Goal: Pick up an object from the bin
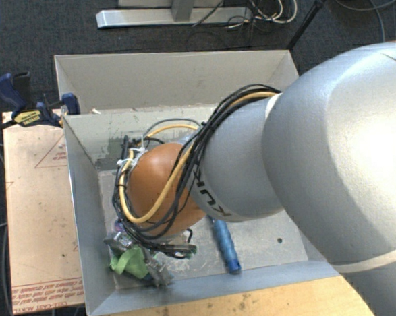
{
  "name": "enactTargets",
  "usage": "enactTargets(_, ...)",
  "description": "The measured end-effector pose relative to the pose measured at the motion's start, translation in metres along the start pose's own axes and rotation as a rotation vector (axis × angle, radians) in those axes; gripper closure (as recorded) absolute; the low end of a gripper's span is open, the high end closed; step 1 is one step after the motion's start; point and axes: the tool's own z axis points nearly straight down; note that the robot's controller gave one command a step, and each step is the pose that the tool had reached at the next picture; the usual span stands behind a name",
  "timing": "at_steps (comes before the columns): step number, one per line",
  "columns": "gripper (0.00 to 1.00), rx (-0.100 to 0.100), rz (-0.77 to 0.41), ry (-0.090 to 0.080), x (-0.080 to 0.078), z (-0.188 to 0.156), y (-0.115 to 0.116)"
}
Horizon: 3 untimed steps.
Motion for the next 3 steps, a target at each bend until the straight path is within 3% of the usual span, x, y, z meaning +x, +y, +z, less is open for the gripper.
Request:
enactTargets(1, 1.0, 0.0, 0.003, 0.001, 0.001, 0.0, -0.001)
enactTargets(2, 1.0, 0.0, -0.072, 0.003, -0.02, -0.125, -0.019)
enactTargets(3, 1.0, -0.004, -0.431, 0.007, 0.013, -0.225, -0.023)
